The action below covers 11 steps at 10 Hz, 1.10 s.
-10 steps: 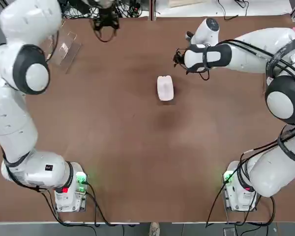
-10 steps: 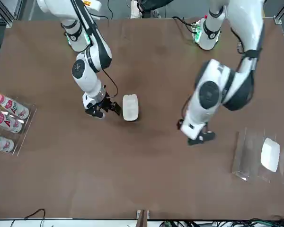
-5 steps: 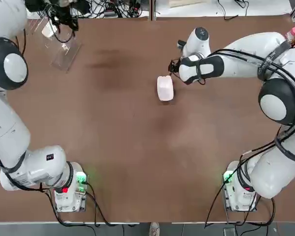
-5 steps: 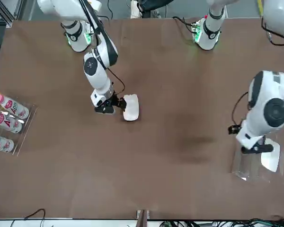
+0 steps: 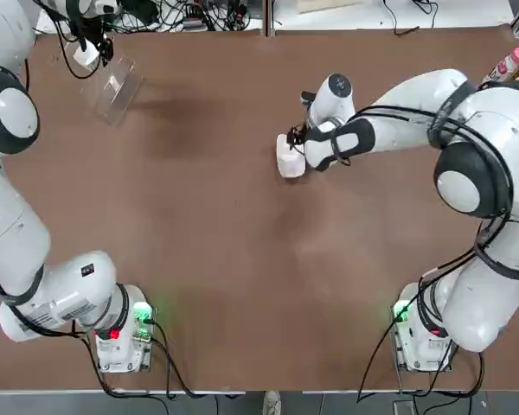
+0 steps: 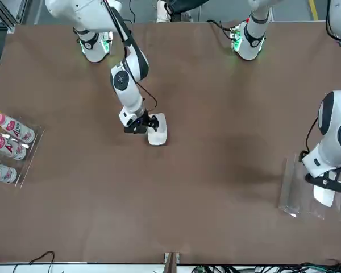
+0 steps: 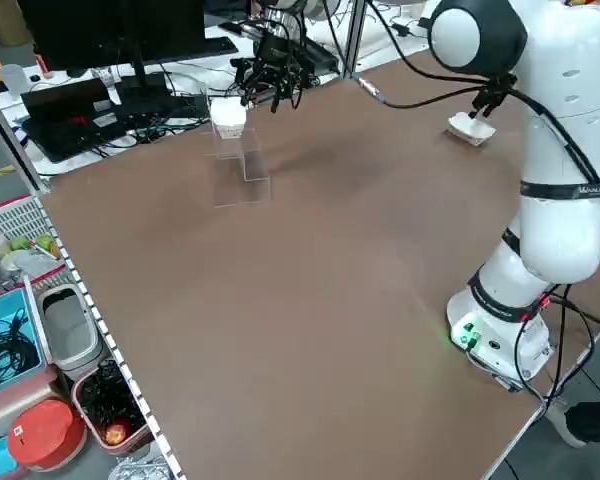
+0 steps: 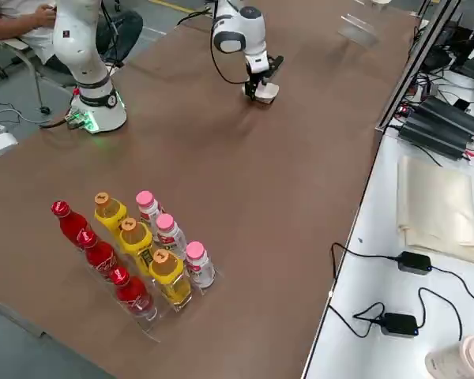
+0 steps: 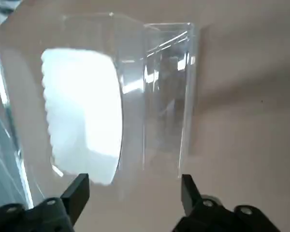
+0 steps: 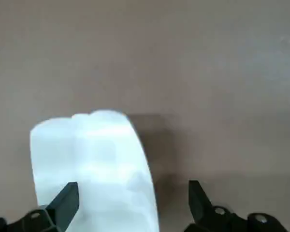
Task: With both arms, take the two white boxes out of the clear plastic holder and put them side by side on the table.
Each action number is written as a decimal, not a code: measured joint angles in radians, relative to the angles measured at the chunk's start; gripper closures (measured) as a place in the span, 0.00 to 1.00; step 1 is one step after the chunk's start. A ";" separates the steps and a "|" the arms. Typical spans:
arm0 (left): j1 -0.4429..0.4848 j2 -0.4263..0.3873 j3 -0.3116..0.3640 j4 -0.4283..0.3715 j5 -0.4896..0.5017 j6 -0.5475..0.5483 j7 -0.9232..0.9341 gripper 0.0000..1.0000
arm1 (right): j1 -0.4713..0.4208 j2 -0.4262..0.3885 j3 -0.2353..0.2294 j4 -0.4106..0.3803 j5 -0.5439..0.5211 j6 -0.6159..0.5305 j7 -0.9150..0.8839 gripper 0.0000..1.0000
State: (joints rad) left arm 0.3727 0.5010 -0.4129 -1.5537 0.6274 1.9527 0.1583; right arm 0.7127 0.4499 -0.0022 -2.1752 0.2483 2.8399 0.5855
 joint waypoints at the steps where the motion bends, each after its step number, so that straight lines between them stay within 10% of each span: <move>1: 0.004 0.020 0.001 -0.001 0.014 0.033 0.022 0.17 | 0.012 0.023 0.000 0.000 0.000 0.028 0.005 0.01; 4: 0.025 0.065 0.002 -0.001 0.073 0.086 0.038 0.36 | 0.017 0.057 0.000 -0.001 0.000 0.074 0.007 0.12; 9: 0.032 0.066 0.002 0.005 0.077 0.092 0.058 0.97 | 0.017 0.055 -0.003 0.001 0.000 0.077 0.017 0.55; 11: 0.032 0.065 0.001 0.010 0.077 0.092 0.062 0.98 | 0.020 0.055 -0.003 0.003 0.000 0.079 0.018 0.69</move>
State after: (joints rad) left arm 0.4050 0.5662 -0.4114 -1.5439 0.7042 2.0442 0.2200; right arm 0.7326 0.5054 -0.0054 -2.1727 0.2482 2.9185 0.6039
